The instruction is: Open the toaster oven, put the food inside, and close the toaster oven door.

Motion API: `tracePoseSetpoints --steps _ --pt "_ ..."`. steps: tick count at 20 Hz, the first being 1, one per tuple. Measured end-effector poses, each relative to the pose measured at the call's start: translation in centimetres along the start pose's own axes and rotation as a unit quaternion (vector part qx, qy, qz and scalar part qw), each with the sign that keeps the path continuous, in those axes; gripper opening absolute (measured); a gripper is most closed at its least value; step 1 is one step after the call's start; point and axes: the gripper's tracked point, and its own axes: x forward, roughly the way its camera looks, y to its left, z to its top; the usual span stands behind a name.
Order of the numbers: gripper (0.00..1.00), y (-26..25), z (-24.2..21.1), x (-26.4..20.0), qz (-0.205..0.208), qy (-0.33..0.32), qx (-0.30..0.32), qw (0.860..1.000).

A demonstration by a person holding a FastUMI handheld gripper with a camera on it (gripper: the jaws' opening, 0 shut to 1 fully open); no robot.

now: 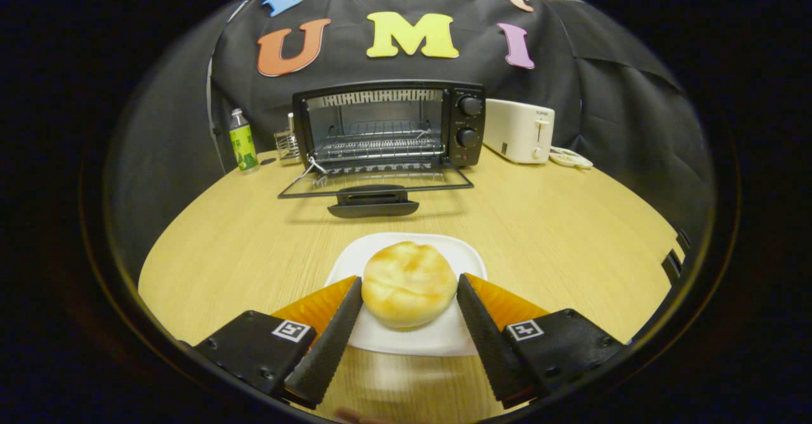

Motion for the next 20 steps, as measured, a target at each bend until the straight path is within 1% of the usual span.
tracePoseSetpoints --steps 3,5,9,12,15,17,20 --pt "0.89 0.0 1.0 -0.6 0.008 -0.020 0.007 1.000" --pt "0.86 -0.2 1.5 -1.0 0.013 -0.026 0.017 0.999" --pt "0.84 -0.3 2.8 -2.2 0.027 -0.037 0.044 0.998" --pt "0.83 0.4 4.0 -3.0 0.050 -0.042 0.070 0.995" --pt "0.83 1.5 5.9 -4.0 0.084 -0.059 0.111 0.989" --pt "0.83 1.9 7.1 -4.4 0.096 -0.075 0.138 0.983" --pt "0.83 2.6 10.1 -5.0 0.124 -0.110 0.180 0.970"
